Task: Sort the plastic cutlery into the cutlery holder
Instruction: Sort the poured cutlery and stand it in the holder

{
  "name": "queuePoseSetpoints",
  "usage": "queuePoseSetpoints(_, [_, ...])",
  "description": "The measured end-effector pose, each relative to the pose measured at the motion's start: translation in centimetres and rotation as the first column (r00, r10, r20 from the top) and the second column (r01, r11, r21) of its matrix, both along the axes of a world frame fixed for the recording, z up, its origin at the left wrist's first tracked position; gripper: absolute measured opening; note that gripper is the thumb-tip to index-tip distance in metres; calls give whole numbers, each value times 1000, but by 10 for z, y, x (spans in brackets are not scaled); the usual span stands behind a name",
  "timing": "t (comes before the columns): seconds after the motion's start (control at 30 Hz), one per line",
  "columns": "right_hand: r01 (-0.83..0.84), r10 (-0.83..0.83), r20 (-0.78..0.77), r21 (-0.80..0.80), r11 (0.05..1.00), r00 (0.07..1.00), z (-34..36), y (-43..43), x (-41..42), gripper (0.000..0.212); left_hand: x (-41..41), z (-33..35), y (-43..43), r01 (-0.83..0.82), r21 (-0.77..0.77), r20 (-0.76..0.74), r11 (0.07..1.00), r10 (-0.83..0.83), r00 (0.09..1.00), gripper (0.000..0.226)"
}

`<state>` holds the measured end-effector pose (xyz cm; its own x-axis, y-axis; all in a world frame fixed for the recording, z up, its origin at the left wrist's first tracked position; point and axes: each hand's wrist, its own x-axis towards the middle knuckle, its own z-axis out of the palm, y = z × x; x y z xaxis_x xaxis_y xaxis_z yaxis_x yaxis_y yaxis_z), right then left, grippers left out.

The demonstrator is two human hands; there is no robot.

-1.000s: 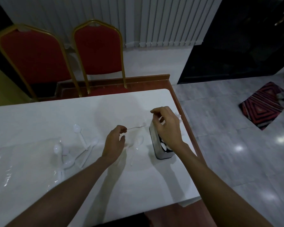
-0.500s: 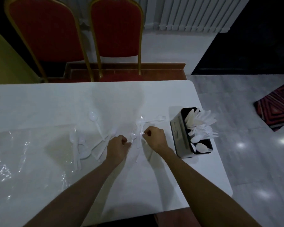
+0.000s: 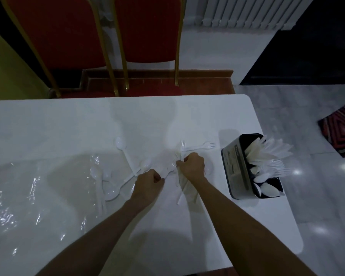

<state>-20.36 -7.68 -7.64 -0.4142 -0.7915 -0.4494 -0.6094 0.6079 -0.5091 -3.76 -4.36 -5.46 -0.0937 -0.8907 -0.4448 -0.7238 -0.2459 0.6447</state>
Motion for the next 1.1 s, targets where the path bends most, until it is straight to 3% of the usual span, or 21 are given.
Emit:
queuePoseSetpoints(0.3, [-34, 32, 44, 50, 998, 999, 9, 4, 3, 44, 23, 4, -12, -297, -169, -135, 940, 276, 952, 9])
queuePoseSetpoints(0.43, [-88, 78, 91, 117, 989, 993, 13, 4, 5, 24, 4, 10, -27, -325, -172, -168, 930, 297, 940, 17])
queuePoseSetpoints(0.6, [-97, 74, 260, 77, 992, 963, 35, 9, -16, 20, -23, 16, -50, -374, -166, -196, 912, 341, 919, 17])
queuePoseSetpoints(0.7, [57, -50, 277, -16, 998, 960, 36, 13, -30, 15, -40, 17, -65, -315, -177, -195, 932, 280, 940, 16])
queuePoseSetpoints(0.8, [258, -237, 200, -87, 962, 951, 33, 16, -44, 19, -66, 17, -78, -146, -187, -202, 971, 107, 973, 14])
queuePoseSetpoints(0.93, [357, -335, 181, -107, 928, 925, 31, 23, -52, 22, -101, 9, -83, 58, -150, -169, 987, -83, 982, 19])
queuePoseSetpoints(1.1, [397, -371, 204, -107, 912, 906, 32, 28, -55, 17, -118, -1, -73, 258, -177, 114, 950, -241, 964, 23])
